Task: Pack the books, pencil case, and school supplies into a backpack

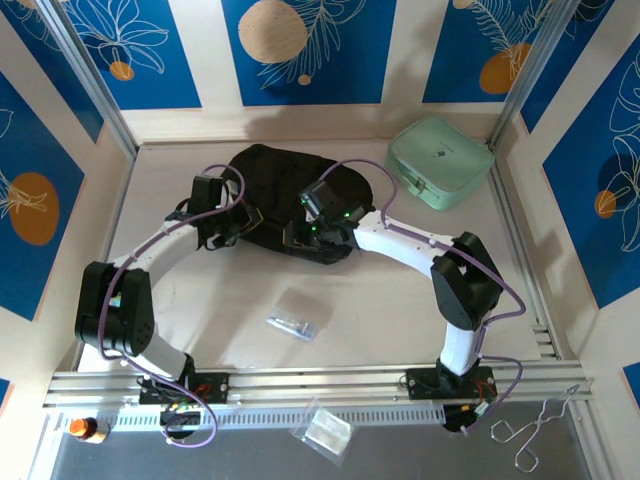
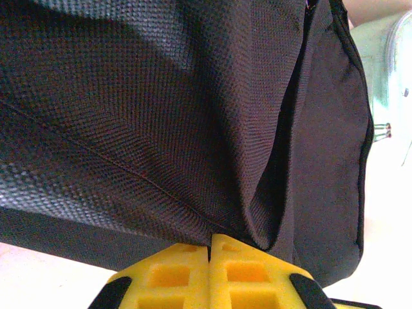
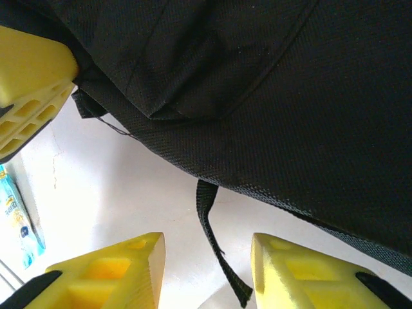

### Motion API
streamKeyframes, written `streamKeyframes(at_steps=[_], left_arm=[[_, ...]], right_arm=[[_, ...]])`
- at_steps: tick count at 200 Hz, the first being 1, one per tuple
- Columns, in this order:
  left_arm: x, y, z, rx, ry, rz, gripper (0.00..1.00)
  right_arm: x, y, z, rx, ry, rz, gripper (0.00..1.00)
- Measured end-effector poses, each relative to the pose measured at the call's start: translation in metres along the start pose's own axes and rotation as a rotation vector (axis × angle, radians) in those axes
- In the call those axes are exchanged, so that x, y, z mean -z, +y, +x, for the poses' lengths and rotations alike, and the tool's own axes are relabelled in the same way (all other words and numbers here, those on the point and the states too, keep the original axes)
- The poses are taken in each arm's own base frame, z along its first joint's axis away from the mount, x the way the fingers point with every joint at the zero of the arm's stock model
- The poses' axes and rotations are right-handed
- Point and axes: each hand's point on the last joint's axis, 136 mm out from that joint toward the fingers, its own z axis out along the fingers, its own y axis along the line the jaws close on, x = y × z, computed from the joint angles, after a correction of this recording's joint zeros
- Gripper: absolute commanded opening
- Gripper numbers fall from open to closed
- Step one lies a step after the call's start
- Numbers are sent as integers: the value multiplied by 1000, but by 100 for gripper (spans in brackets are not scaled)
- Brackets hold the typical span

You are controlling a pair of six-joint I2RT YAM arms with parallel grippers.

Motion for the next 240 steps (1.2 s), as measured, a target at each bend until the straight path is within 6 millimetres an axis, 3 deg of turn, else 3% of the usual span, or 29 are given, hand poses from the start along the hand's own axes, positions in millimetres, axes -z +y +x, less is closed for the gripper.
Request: streamKeyframes(at_steps=[55, 104, 127, 160, 240], left_arm=[[0, 0, 0, -2, 0, -1, 0], [3, 1, 0, -16, -1, -20, 0], [6, 2, -2, -40, -17, -44, 0], [10, 5, -7, -64, -48, -78, 0], [11, 17, -12, -69, -81, -140, 0]], right_arm=[[-11, -3, -1, 12, 14, 24, 25], [-11, -9, -1, 22, 12, 58, 0], [-9, -11, -2, 28, -3, 60, 0], [10, -19, 5, 26, -34, 52, 0], [46, -71, 13, -77, -80, 154, 0]])
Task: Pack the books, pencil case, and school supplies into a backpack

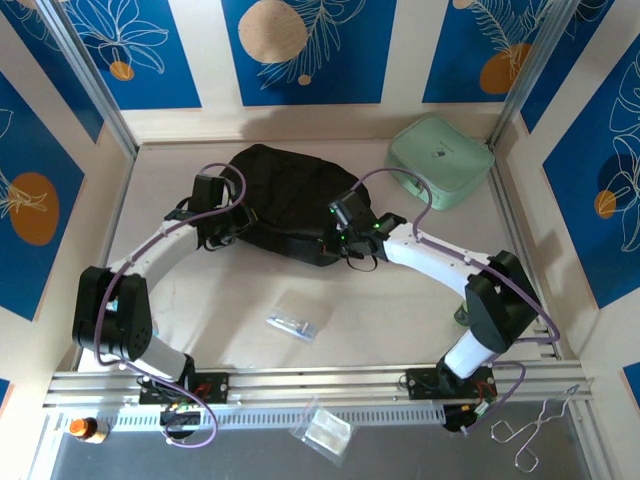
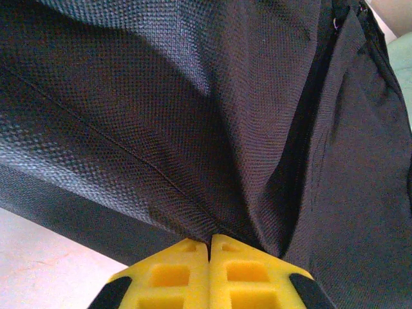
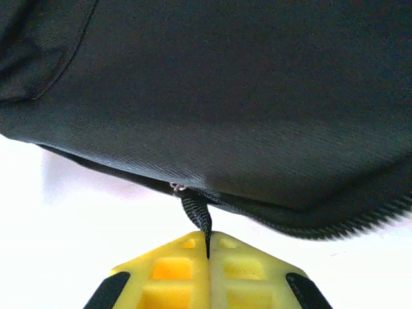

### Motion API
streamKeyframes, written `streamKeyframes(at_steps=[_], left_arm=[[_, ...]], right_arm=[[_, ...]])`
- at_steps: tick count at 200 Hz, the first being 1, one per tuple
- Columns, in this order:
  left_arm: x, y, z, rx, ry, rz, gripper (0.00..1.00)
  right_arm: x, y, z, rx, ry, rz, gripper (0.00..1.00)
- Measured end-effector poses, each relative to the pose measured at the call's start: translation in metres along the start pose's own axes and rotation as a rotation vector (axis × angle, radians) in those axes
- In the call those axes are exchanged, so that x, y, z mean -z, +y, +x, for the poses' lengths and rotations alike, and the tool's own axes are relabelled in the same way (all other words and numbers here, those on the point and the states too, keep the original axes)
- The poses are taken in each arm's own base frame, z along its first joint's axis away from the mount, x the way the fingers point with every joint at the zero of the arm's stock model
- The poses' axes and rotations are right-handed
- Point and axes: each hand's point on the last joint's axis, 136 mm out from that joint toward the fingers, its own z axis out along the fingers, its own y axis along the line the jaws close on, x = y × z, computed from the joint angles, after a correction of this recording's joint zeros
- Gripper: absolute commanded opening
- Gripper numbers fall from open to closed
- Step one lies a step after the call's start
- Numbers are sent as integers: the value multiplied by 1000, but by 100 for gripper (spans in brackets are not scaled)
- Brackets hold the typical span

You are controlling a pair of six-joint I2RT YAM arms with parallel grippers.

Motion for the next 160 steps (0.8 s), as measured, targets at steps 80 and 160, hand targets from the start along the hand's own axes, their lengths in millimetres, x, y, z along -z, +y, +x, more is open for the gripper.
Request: streamKeyframes(at_steps=[80, 160], left_arm=[[-4, 6, -1, 0, -4, -24, 0], [-8, 9, 1, -1, 3, -35, 0]], right_arm=[[32, -25, -10, -38, -118, 65, 0], [36, -49, -26, -108, -146, 98, 0]])
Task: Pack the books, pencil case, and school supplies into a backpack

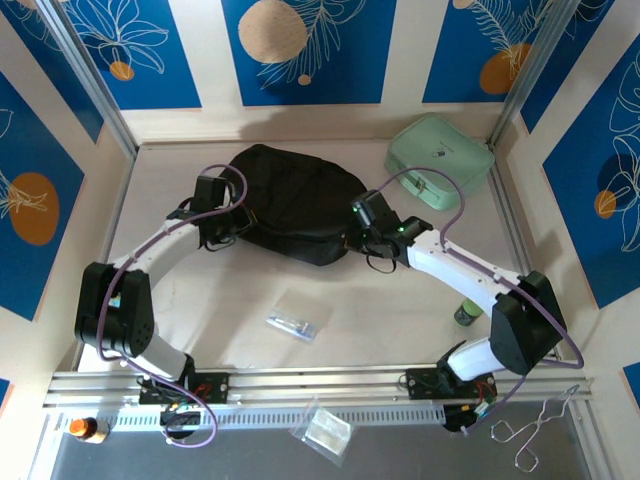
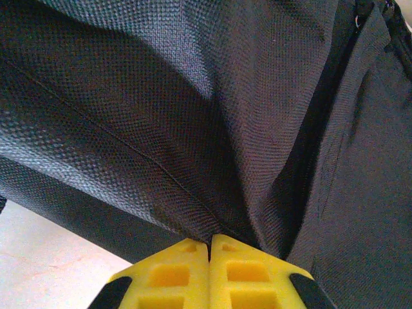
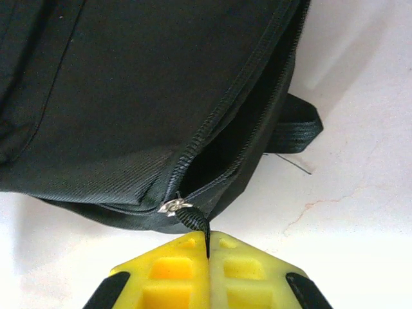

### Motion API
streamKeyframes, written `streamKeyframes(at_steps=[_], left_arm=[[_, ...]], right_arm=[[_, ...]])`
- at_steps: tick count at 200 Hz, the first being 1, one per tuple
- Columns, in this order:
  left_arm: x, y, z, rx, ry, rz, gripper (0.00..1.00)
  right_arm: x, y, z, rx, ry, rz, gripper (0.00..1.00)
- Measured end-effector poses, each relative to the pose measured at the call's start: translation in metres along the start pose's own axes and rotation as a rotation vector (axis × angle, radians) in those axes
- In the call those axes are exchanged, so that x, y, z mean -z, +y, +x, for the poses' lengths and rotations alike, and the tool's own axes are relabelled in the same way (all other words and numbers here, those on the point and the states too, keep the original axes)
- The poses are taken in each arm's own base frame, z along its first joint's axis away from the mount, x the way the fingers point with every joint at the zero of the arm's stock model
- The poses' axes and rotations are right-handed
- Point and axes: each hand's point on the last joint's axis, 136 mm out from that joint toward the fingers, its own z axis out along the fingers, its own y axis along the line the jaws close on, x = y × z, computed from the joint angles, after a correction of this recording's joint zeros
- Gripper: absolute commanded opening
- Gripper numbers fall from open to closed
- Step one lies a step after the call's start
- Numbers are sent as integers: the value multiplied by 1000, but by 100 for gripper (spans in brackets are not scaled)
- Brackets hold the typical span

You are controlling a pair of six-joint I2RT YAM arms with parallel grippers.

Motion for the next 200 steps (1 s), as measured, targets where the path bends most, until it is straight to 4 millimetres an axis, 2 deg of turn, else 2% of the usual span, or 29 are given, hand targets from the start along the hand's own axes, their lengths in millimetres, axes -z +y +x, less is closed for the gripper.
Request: streamKeyframes(at_steps=[30, 75, 100, 126, 137, 144, 157, 170, 185, 200], left_arm=[[-8, 1, 3, -7, 23, 2, 0], [-40, 8, 6, -10, 92, -13, 0], [-46, 10, -7, -21, 95, -23, 0], [-49, 14, -34, -26, 63, -33, 24], [-48, 21, -46, -6, 38, -44, 39], [-45, 28, -52, 6, 23, -55, 45], [-40, 40, -61, 36, -1, -70, 51], [-33, 51, -62, 70, -17, -82, 55], [-20, 60, -53, 107, -22, -84, 58], [-9, 57, -40, 144, -21, -42, 60]], right_arm=[[-4, -11, -6, -69, 21, 0, 0], [-24, -23, -5, -133, 64, 33, 0], [-25, -19, -4, -121, 72, 13, 0], [-24, 5, -1, -60, 81, -69, 0], [-23, 18, 2, -25, 87, -104, 0], [-23, 29, 2, -1, 92, -130, 0], [-24, 51, 2, 41, 101, -177, 0], [-27, 70, 1, 78, 109, -216, 0], [-31, 93, 1, 120, 127, -261, 0], [-35, 114, 7, 160, 155, -303, 0]])
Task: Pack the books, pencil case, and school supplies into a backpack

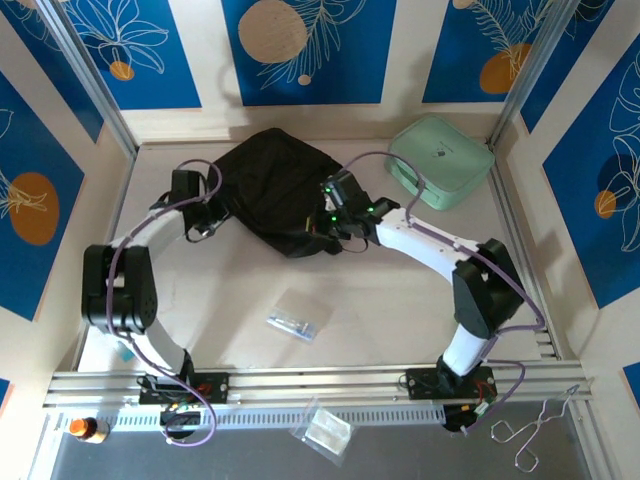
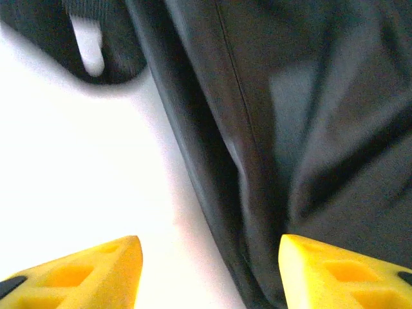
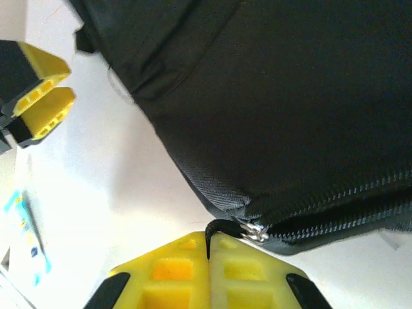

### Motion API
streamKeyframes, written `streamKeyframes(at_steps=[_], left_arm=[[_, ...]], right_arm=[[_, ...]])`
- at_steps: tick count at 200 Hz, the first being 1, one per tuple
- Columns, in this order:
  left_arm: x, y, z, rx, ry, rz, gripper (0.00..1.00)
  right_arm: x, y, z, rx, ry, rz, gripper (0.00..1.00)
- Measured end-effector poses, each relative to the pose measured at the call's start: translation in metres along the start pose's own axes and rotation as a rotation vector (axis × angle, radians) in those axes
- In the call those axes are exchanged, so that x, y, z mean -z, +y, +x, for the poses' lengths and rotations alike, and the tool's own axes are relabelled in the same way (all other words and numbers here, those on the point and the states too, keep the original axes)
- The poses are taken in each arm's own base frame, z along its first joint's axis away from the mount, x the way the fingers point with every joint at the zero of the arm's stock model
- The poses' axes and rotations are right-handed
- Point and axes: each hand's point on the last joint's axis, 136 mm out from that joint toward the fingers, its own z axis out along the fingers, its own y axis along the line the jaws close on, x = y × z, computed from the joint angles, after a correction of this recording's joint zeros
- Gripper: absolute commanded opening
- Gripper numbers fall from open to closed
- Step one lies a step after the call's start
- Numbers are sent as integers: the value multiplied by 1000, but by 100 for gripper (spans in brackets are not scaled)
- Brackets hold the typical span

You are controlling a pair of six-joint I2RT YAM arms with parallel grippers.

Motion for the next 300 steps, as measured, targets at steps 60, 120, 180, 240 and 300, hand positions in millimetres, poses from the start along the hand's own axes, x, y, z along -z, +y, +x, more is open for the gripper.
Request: streamKeyframes(at_steps=[60, 120, 180, 240, 300], left_arm=[[18, -11, 49, 221, 50, 200, 65], [14, -34, 63, 316, 87, 282, 51], [-12, -29, 74, 351, 135, 268, 36], [-25, -26, 76, 343, 146, 259, 1], [-31, -24, 76, 281, 153, 237, 0]], right_arm=[[-32, 56, 27, 112, 125, -145, 0], [-36, 64, 40, 140, 170, -179, 0], [-35, 64, 42, 149, 179, -186, 0], [-36, 57, 45, 144, 180, -167, 0], [-23, -9, 45, 22, 133, -35, 0]])
